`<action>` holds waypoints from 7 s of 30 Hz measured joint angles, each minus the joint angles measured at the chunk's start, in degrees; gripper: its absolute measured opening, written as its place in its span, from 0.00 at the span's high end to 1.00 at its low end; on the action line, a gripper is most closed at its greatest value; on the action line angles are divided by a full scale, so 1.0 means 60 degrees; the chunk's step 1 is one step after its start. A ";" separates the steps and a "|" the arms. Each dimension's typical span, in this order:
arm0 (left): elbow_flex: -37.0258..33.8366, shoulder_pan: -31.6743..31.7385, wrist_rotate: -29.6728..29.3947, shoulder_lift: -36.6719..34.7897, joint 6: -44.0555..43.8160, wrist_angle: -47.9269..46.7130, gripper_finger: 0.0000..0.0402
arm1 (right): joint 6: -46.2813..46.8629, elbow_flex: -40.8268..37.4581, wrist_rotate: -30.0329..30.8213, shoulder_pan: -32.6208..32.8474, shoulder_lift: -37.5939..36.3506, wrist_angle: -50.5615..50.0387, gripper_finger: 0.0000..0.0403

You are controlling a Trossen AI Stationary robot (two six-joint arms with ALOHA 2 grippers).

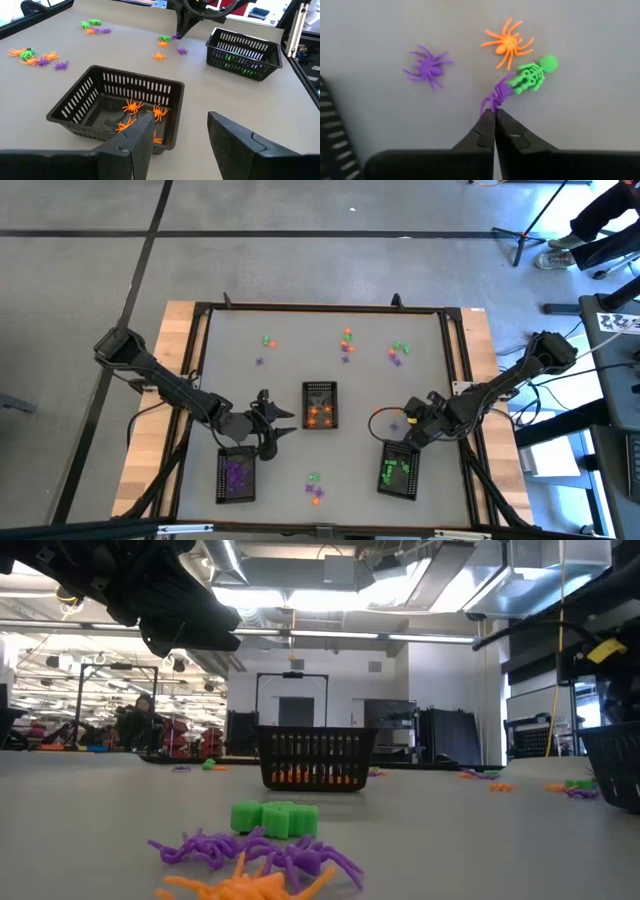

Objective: Sort Halloween decoration
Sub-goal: Put the violet spider toy into the bottom left black bin

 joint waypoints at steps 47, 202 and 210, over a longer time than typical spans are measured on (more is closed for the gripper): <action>-0.0004 -0.0460 0.2250 0.1544 0.4178 0.7059 0.57 | -0.7315 0.2314 -0.2606 -0.1264 0.3349 1.2924 1.00; -0.2189 0.0951 0.2514 -0.1865 0.5082 0.4536 0.66 | -0.8048 0.1488 -0.1489 -0.3053 0.0973 -0.0105 0.59; -0.2189 0.1564 0.2631 -0.1865 0.4842 0.4500 0.66 | -0.8854 0.1488 -0.2670 -0.3053 0.0973 0.0194 0.59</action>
